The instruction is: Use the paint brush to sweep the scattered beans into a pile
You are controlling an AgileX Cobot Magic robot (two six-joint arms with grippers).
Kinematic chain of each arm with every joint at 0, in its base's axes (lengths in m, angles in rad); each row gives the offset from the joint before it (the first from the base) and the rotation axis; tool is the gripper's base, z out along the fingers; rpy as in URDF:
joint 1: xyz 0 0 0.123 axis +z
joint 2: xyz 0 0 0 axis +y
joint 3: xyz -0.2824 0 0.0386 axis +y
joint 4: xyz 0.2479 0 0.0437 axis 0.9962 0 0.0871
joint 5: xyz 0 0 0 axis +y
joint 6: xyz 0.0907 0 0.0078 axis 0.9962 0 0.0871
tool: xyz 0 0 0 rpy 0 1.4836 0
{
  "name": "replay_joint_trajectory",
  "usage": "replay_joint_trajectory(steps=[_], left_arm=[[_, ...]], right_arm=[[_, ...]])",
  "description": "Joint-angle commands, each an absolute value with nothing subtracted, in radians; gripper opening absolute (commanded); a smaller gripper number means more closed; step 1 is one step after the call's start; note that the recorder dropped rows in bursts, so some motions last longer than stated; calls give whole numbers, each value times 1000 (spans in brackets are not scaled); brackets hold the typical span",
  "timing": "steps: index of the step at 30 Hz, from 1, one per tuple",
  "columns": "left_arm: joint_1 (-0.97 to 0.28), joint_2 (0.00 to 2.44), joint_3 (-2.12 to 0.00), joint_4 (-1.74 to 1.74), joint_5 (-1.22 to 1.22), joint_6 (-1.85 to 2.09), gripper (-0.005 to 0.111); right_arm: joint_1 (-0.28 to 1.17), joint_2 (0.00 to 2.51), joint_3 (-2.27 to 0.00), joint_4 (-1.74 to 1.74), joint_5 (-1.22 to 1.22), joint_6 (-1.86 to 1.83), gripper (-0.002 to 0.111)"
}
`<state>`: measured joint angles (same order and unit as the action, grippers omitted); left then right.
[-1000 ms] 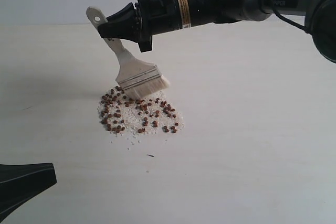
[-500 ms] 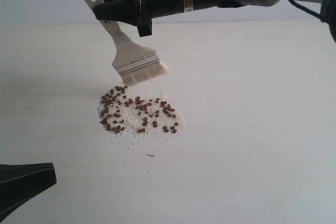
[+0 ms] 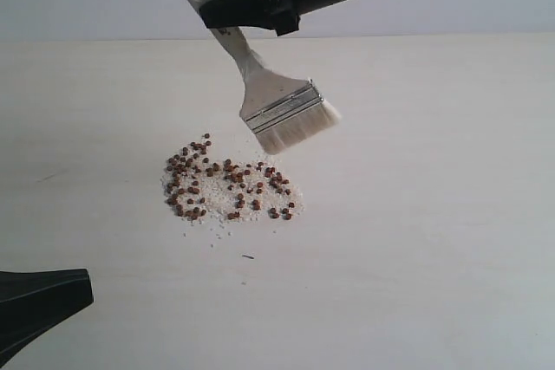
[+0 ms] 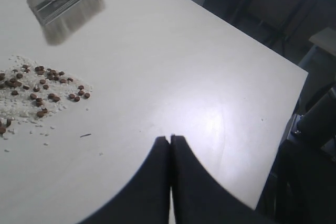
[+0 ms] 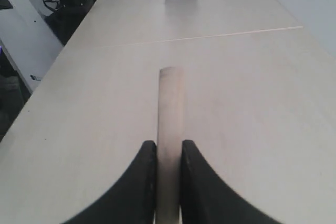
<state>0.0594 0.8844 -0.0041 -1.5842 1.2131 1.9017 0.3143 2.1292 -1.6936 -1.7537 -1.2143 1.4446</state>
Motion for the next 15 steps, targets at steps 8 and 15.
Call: replay_joint_trajectory(steps=[8, 15], left_arm=[[61, 878, 0, -1588, 1221, 1907, 0], [61, 878, 0, -1588, 1221, 1907, 0]], right_arm=[[257, 1636, -1055, -1646, -674, 1464, 0], [257, 1417, -892, -1354, -380, 1454, 0]])
